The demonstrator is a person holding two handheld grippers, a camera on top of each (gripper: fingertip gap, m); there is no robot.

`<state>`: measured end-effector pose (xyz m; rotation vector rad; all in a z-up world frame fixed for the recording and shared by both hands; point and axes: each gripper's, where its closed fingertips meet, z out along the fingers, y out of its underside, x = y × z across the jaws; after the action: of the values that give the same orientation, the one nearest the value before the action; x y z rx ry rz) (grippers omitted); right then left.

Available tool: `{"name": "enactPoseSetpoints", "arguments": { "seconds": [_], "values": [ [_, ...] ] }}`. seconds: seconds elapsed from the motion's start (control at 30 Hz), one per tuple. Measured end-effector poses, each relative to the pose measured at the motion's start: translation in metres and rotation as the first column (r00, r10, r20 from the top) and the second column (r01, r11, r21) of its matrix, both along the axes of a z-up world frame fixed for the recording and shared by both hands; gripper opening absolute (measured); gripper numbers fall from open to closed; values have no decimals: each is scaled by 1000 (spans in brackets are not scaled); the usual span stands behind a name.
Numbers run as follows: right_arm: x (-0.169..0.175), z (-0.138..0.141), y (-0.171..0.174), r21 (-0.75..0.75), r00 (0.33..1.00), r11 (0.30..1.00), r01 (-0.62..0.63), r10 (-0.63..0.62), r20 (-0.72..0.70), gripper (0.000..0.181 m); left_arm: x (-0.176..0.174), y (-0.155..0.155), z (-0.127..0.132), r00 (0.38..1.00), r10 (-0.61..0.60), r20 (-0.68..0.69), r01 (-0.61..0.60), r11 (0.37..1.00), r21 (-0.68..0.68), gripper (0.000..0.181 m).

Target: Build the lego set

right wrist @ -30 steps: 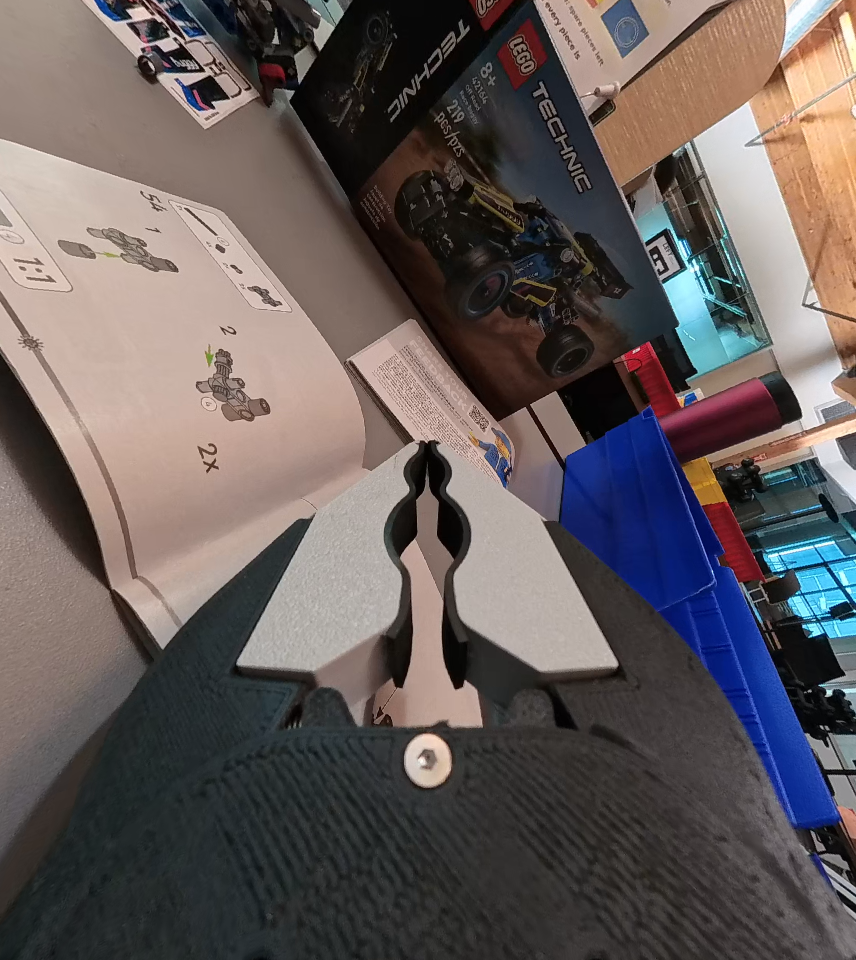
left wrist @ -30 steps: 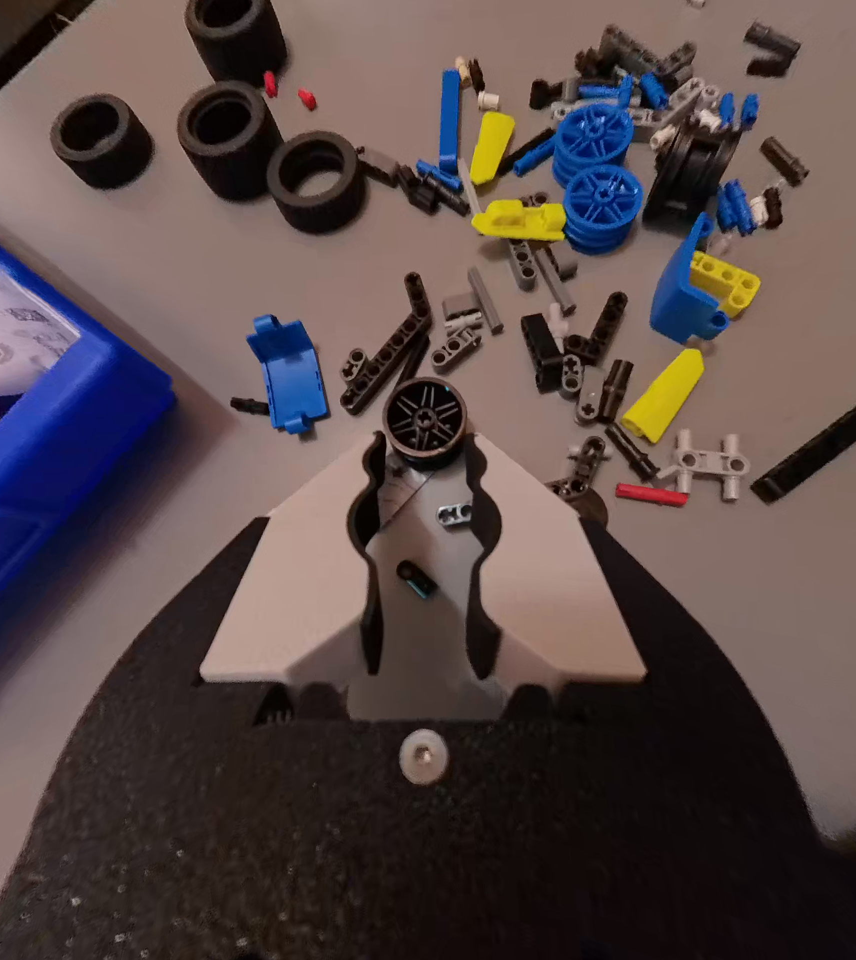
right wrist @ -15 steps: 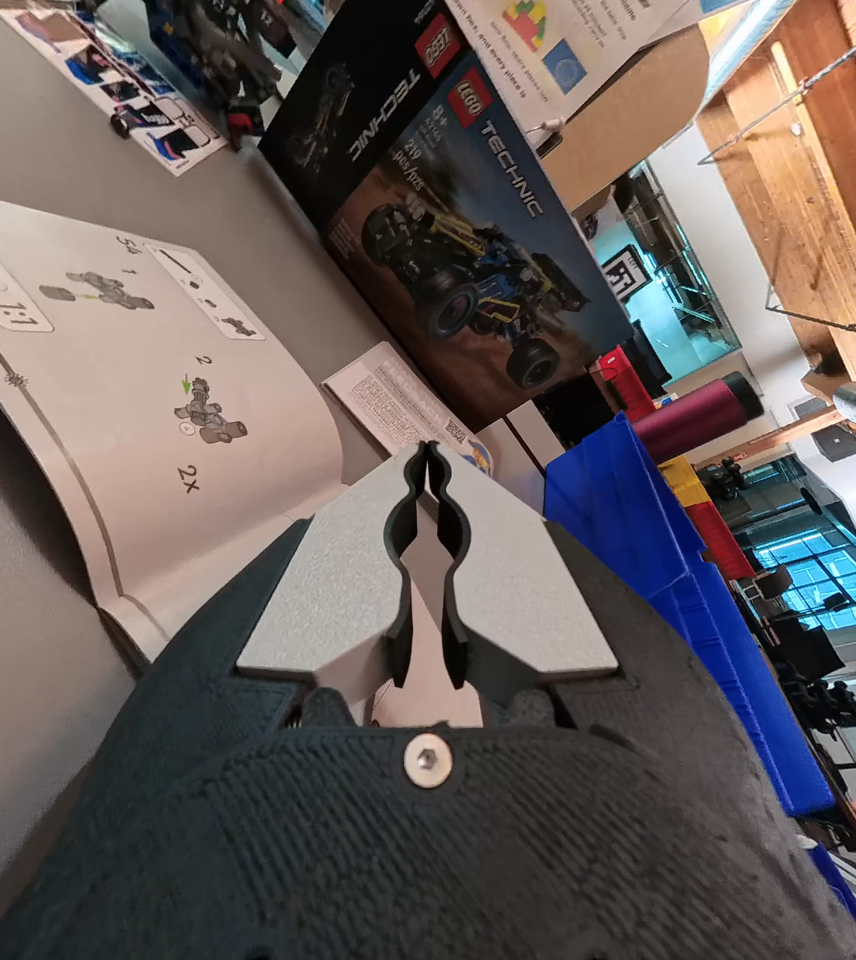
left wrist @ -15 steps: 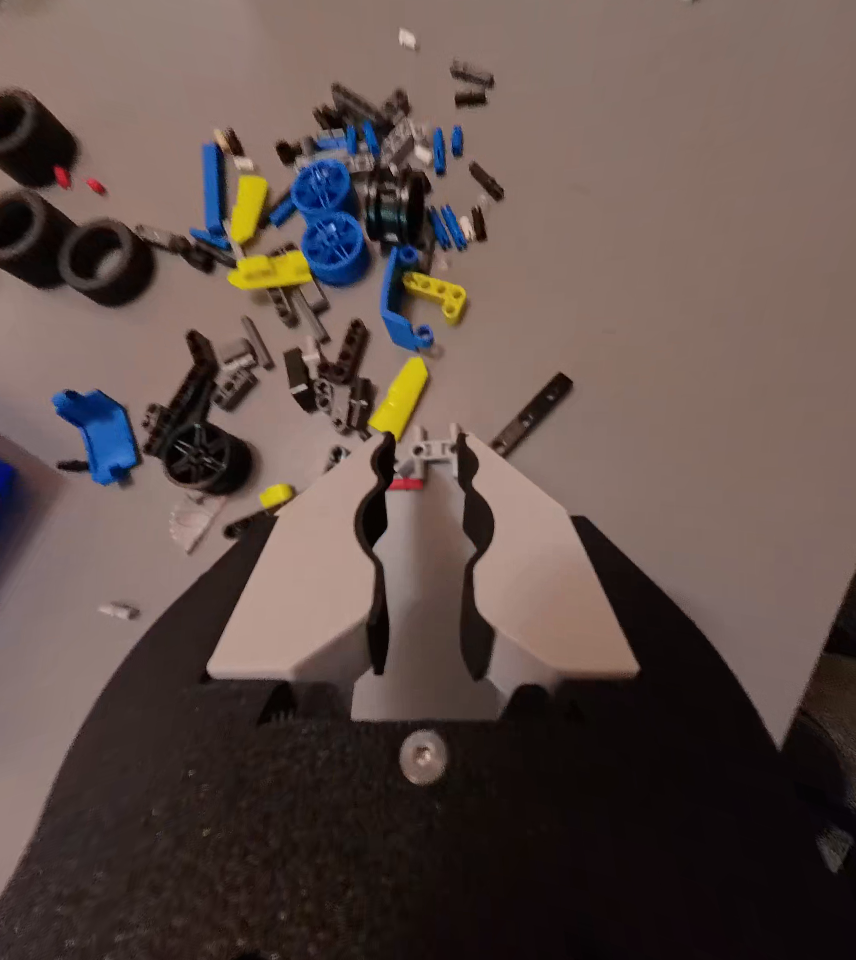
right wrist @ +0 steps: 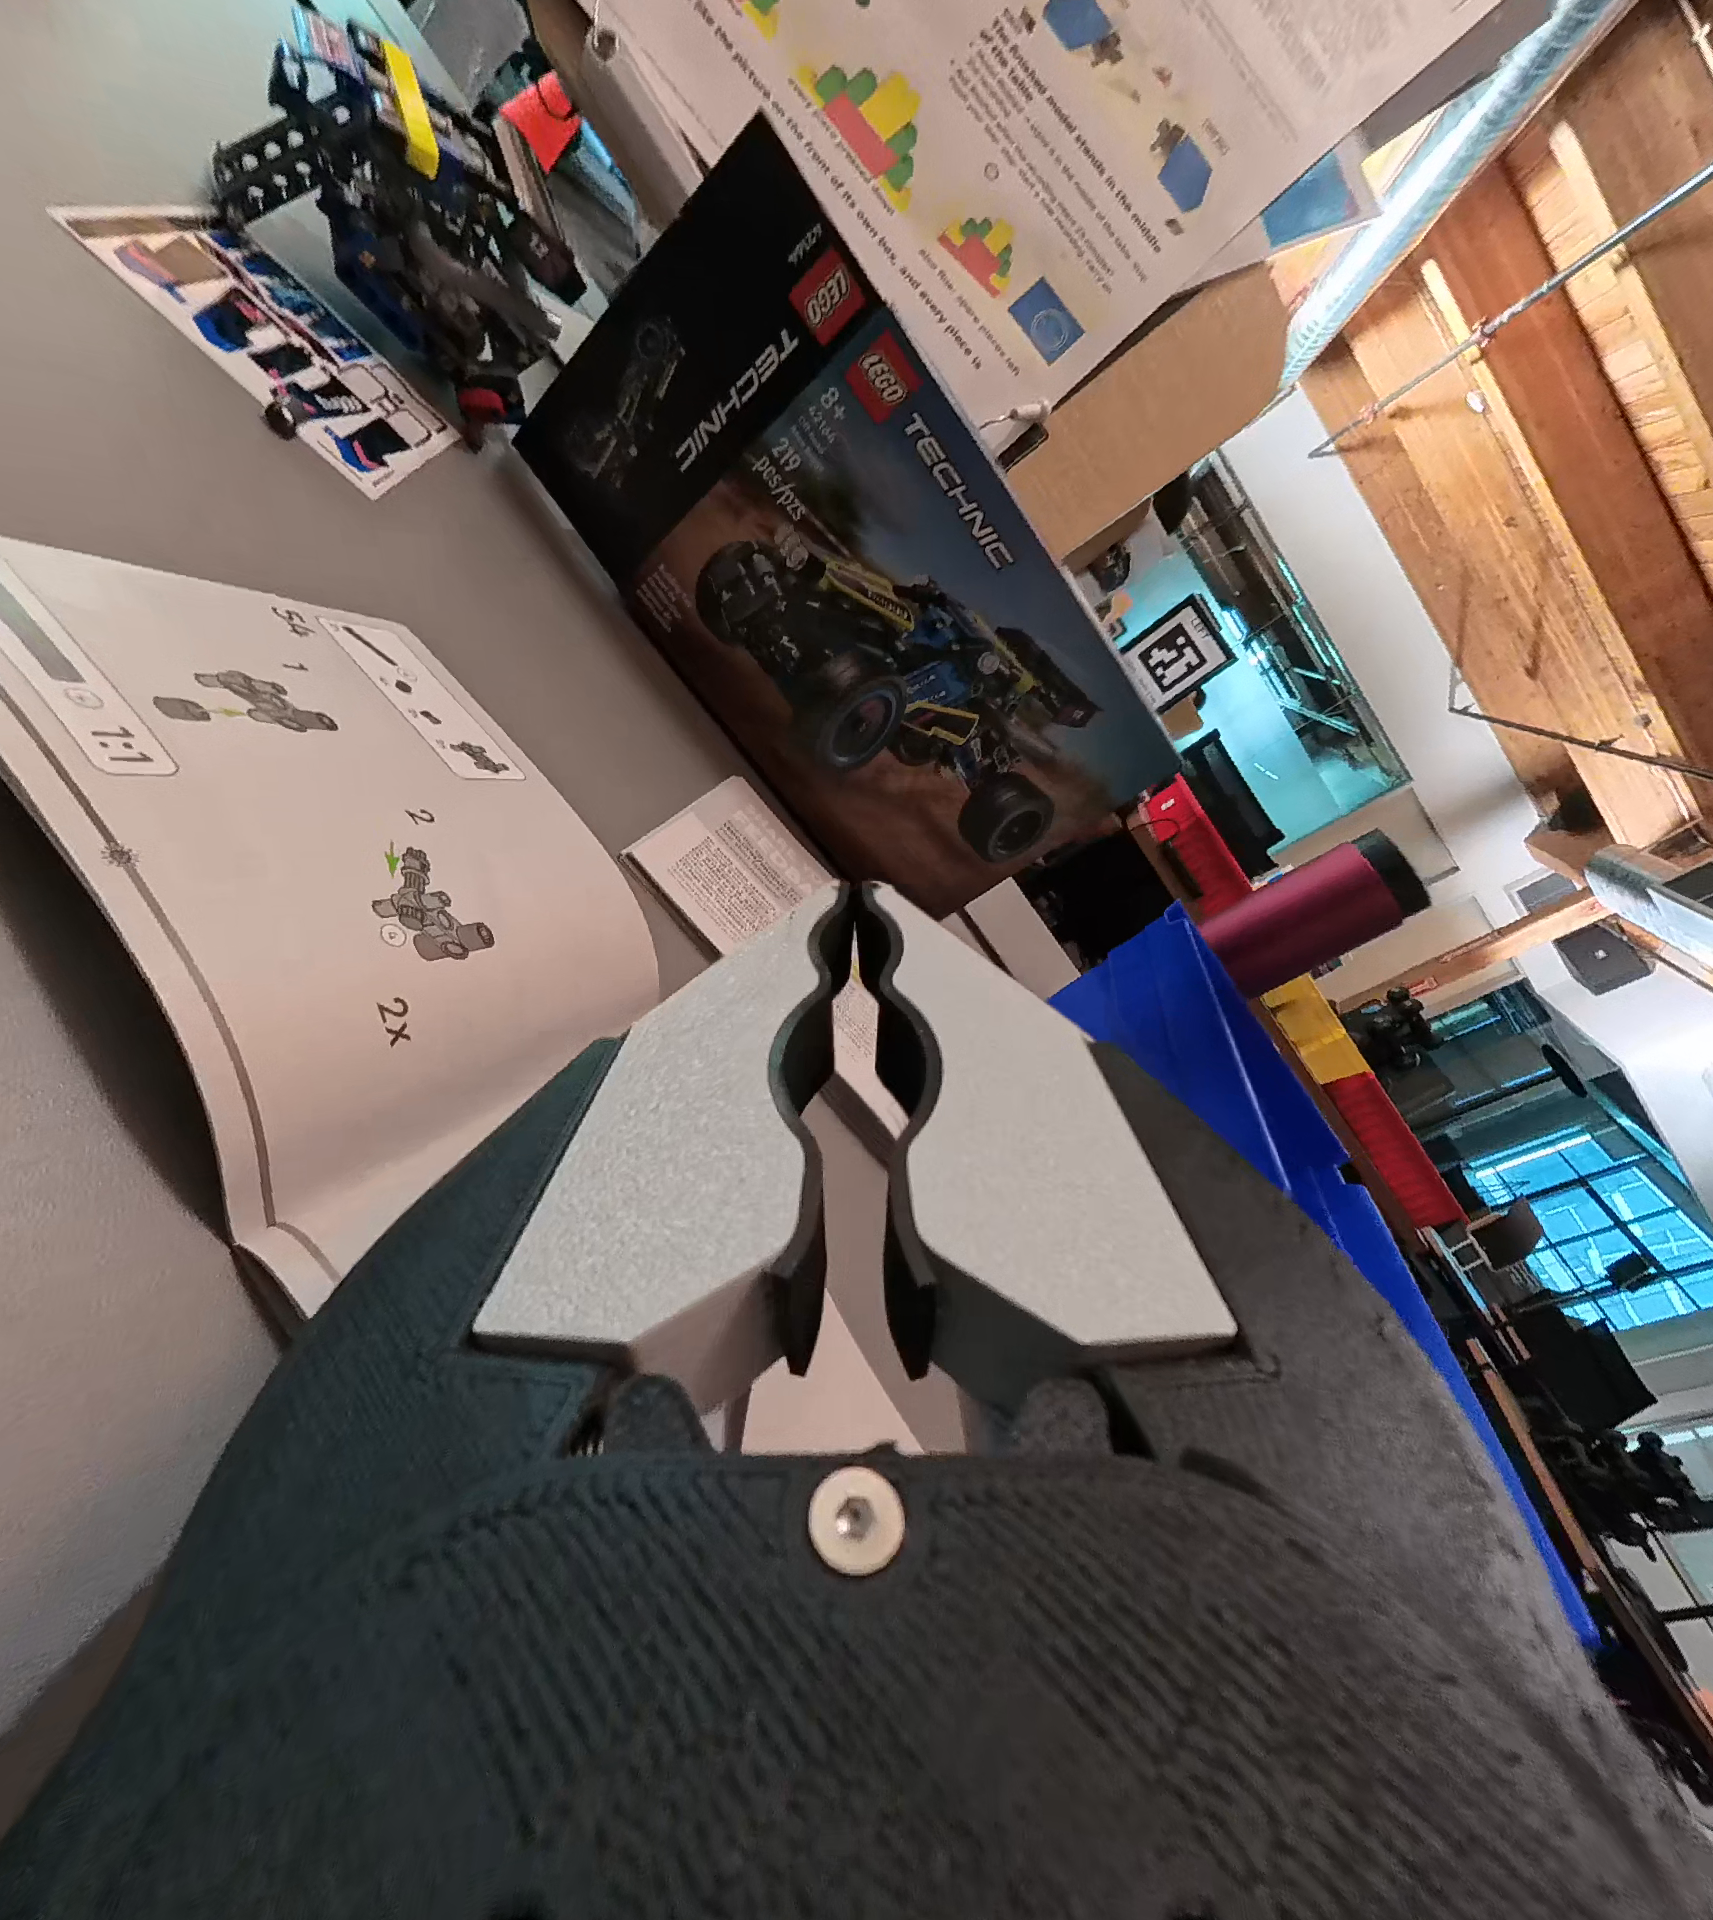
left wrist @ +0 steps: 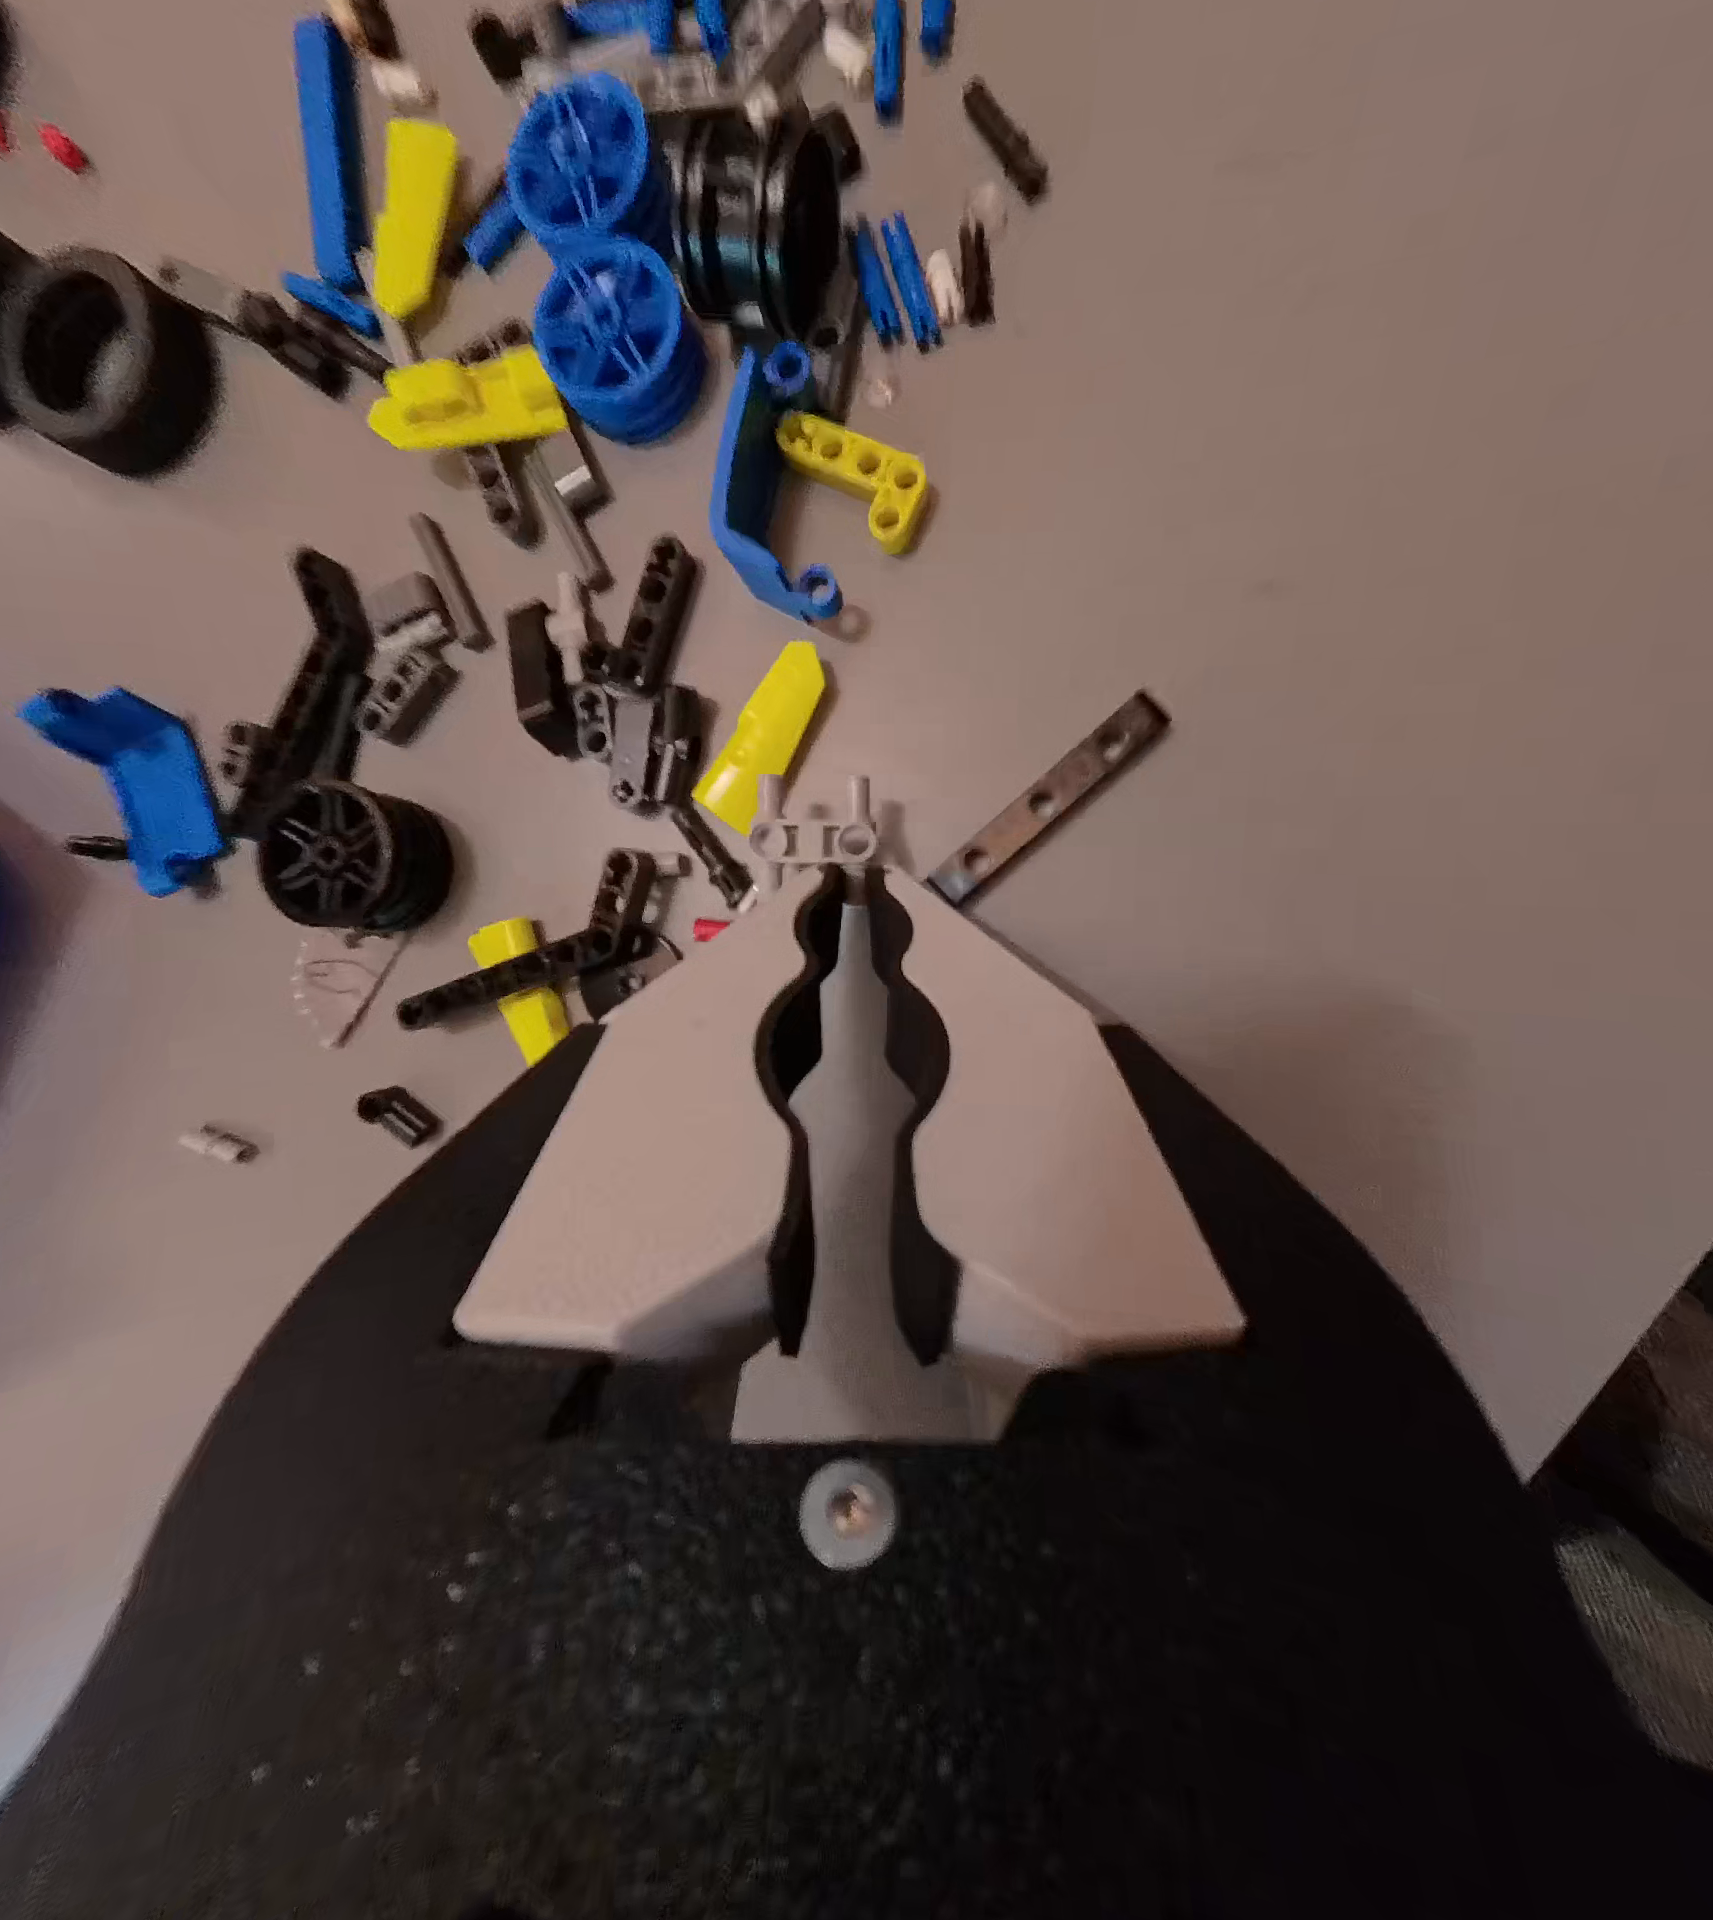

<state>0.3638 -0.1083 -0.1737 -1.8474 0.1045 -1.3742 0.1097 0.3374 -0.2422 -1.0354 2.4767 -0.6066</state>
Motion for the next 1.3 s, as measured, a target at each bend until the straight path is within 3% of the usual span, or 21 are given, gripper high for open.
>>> {"name": "enactPoseSetpoints", "arguments": {
  "seconds": [0.13, 0.23, 0.3, 0.4, 0.53, 0.63, 0.73, 0.9, 1.07, 1.2, 1.3],
  "values": [
    [-9, 8, 4, 22, 999, 999, -32, 32, 17, 0, 12, -40, 38, 993, 34, 117, -27, 998, -65, 2],
    [-20, 11, 5, 8, 999, 999, -44, 44, -28, 0, 25, -128, 54, 990, -27, 140, 65, 959, -276, 2],
    [-32, -9, 4, -62, 978, 995, -77, 64, -197, 0, 23, -192, 46, 989, -116, 93, 142, 925, -353, 2],
    [-51, -21, -11, -99, 940, 991, -86, 47, -338, 0, 13, -267, 21, 968, -250, 5, 236, 907, -350, 2],
    [-78, -21, -30, -82, 924, 995, -55, 20, -383, 0, 11, -316, 4, 949, -308, -66, 273, 909, -315, 2],
    [-105, -29, -29, -88, 902, 991, -101, 54, -428, 0, 5, -336, 1, 927, -349, -140, 284, 893, -348, 2],
    [-131, -41, -21, -77, 838, 984, -161, 95, -538, 2, 8, -348, -5, 929, -330, -164, 257, 899, -353, 2],
    [-178, -55, 4, -22, 669, 950, -312, 203, -715, 4, 17, -366, -12, 960, -246, -133, 177, 902, -393, 7],
    [-216, -54, 28, 119, 519, 935, -335, 289, -804, 9, 13, -374, -2, 954, -297, -46, 253, 877, -409, 18],
    [-227, -58, 39, 142, 517, 958, -248, 255, -817, 13, 22, -349, 9, 951, -306, 31, 297, 887, -354, 15],
    [-230, -62, 46, 138, 530, 970, -200, 226, -817, 16, 28, -333, 8, 948, -318, 17, 306, 893, -329, 12]
  ]
}}
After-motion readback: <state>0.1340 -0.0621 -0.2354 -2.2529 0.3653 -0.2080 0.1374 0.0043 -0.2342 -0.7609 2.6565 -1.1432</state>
